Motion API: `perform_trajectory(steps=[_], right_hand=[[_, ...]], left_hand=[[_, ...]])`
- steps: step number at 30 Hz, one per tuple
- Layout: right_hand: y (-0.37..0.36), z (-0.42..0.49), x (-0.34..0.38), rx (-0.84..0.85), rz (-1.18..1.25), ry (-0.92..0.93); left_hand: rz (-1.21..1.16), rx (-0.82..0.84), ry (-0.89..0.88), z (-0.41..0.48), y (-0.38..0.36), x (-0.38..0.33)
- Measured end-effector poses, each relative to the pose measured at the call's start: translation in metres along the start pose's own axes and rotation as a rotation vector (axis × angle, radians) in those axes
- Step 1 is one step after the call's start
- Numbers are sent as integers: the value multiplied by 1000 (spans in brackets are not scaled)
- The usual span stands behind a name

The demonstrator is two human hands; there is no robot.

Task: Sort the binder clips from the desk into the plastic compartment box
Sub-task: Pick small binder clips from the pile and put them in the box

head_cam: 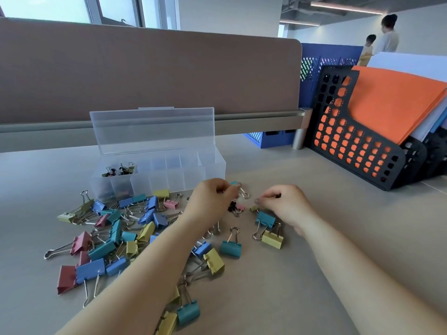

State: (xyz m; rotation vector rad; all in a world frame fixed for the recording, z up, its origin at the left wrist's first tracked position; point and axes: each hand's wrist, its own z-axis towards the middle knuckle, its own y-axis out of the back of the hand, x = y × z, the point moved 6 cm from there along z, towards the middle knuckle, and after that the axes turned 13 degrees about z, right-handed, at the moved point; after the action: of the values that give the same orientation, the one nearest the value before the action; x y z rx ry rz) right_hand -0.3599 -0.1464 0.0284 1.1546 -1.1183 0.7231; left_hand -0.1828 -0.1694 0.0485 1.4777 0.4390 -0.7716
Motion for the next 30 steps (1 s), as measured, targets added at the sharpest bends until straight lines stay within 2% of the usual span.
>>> perform_trajectory(steps=[2, 5, 8, 11, 14, 16, 18, 24, 26, 27, 30], right_hand=[[-5, -3, 3, 22, -128, 24], [-9, -7, 7, 44, -184, 17], [-12, -8, 9, 68, -217, 15], [-15, -8, 8, 53, -215, 16], [-12, -7, 7, 52, 136, -82], [-12, -6, 5, 124, 486, -173], [-12, -5, 3, 176, 732, -247], [-17, -9, -4, 202, 940, -424], [-17, -8, -1, 185, 905, -386], [-15, -7, 1, 168, 808, -325], [-14, -3, 9, 101, 217, -56]], left_hand=[[303, -52, -120, -4, -4, -3], [580, -71, -170, -7, -9, -1], [675, -85, -207, -7, -10, -2], [652, -70, -204, -8, -9, -2], [565, -78, -186, -7, -5, -2], [534, -96, -169, -5, -2, 0], [529, -111, -152, -3, -1, 2], [553, -110, -185, -2, -4, 2], [600, -95, -213, -1, -7, 4], [623, -87, -223, -1, -8, 4], [685, -67, -249, -1, -12, 3]])
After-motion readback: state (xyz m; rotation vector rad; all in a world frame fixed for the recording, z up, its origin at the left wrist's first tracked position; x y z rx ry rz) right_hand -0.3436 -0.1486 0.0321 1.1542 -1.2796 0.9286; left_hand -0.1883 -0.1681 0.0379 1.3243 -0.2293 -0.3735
